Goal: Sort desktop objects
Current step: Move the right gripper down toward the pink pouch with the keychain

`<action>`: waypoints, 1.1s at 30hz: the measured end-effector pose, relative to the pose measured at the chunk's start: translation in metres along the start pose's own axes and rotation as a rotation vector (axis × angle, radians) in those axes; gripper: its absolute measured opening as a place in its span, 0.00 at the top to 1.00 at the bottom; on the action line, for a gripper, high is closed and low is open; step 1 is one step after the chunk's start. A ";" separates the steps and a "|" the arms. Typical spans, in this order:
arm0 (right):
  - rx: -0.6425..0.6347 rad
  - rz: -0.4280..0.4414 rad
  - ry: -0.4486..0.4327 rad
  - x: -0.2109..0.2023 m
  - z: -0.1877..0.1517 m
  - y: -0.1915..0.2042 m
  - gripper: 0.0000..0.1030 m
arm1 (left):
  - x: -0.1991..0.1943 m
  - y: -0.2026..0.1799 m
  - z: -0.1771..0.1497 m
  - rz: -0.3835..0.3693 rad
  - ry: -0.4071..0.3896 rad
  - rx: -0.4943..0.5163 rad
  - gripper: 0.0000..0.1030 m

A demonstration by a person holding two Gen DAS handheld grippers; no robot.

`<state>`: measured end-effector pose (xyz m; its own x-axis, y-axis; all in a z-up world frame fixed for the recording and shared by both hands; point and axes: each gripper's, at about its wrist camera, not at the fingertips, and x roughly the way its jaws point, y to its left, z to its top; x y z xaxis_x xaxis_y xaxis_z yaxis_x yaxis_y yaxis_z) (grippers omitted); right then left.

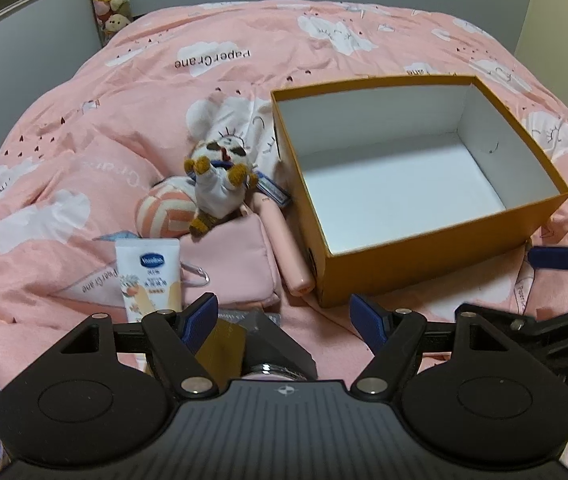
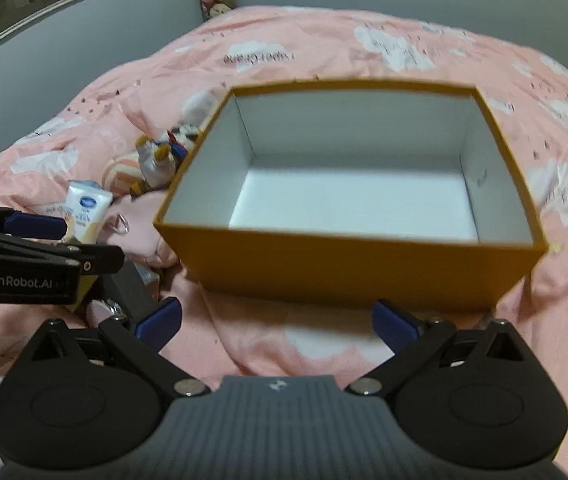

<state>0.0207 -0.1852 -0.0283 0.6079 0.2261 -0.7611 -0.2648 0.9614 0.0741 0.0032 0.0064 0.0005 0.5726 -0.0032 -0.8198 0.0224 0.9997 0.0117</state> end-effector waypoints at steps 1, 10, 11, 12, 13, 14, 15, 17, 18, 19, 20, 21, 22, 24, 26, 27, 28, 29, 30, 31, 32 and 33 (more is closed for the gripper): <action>-0.016 0.003 -0.011 -0.002 0.004 0.000 0.11 | -0.002 0.003 0.002 0.000 -0.006 0.000 0.20; -0.108 0.100 -0.063 0.002 0.053 0.016 0.42 | -0.008 0.056 0.020 -0.010 -0.030 -0.078 0.62; -0.113 0.122 -0.061 0.005 0.057 0.020 0.44 | -0.007 0.064 0.022 -0.013 -0.027 -0.093 0.64; -0.119 0.142 -0.058 0.008 0.062 0.023 0.46 | -0.006 0.070 0.023 -0.012 -0.023 -0.104 0.68; -0.125 0.160 -0.052 0.012 0.066 0.027 0.49 | -0.005 0.077 0.024 -0.009 -0.018 -0.115 0.68; -0.132 0.176 -0.044 0.017 0.070 0.031 0.51 | -0.003 0.083 0.026 -0.006 -0.016 -0.126 0.68; -0.137 0.191 -0.034 0.022 0.074 0.034 0.55 | -0.001 0.088 0.027 -0.004 -0.014 -0.134 0.69; -0.139 0.218 -0.012 0.033 0.084 0.039 0.56 | 0.002 0.098 0.033 -0.002 -0.009 -0.137 0.72; -0.139 0.230 0.001 0.039 0.090 0.042 0.59 | 0.003 0.102 0.036 -0.001 -0.010 -0.135 0.73; -0.139 0.242 0.012 0.045 0.094 0.044 0.60 | 0.005 0.104 0.038 0.000 -0.008 -0.133 0.73; -0.140 0.254 0.024 0.050 0.097 0.048 0.60 | 0.007 0.106 0.040 0.000 -0.001 -0.128 0.74; -0.144 0.266 0.034 0.055 0.101 0.051 0.60 | 0.009 0.108 0.042 -0.003 0.006 -0.124 0.77; -0.151 0.279 0.043 0.060 0.104 0.055 0.60 | 0.011 0.110 0.043 -0.011 0.013 -0.119 0.78; -0.166 0.309 0.061 0.067 0.106 0.065 0.61 | 0.015 0.112 0.043 -0.030 0.028 -0.113 0.81; -0.180 0.347 0.076 0.072 0.106 0.073 0.62 | 0.019 0.114 0.041 -0.044 0.047 -0.112 0.83; -0.186 0.365 0.084 0.074 0.106 0.077 0.62 | 0.021 0.115 0.039 -0.052 0.057 -0.115 0.83; -0.193 0.382 0.094 0.077 0.105 0.082 0.62 | 0.024 0.116 0.037 -0.056 0.068 -0.119 0.83; -0.198 0.391 0.102 0.080 0.105 0.086 0.62 | 0.026 0.116 0.036 -0.054 0.076 -0.116 0.83; -0.208 0.396 0.109 0.083 0.104 0.090 0.62 | 0.029 0.115 0.035 -0.051 0.080 -0.110 0.83; -0.224 0.394 0.114 0.086 0.104 0.094 0.62 | 0.031 0.115 0.034 -0.049 0.082 -0.103 0.83; -0.247 0.385 0.119 0.089 0.105 0.098 0.62 | 0.033 0.115 0.033 -0.050 0.088 -0.096 0.83; -0.283 0.374 0.126 0.092 0.106 0.102 0.62 | 0.036 0.115 0.034 -0.048 0.092 -0.090 0.83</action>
<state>0.1292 -0.0494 -0.0226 0.3413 0.5108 -0.7891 -0.6518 0.7334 0.1929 0.0539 0.1203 -0.0082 0.4949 -0.0534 -0.8673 -0.0276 0.9966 -0.0771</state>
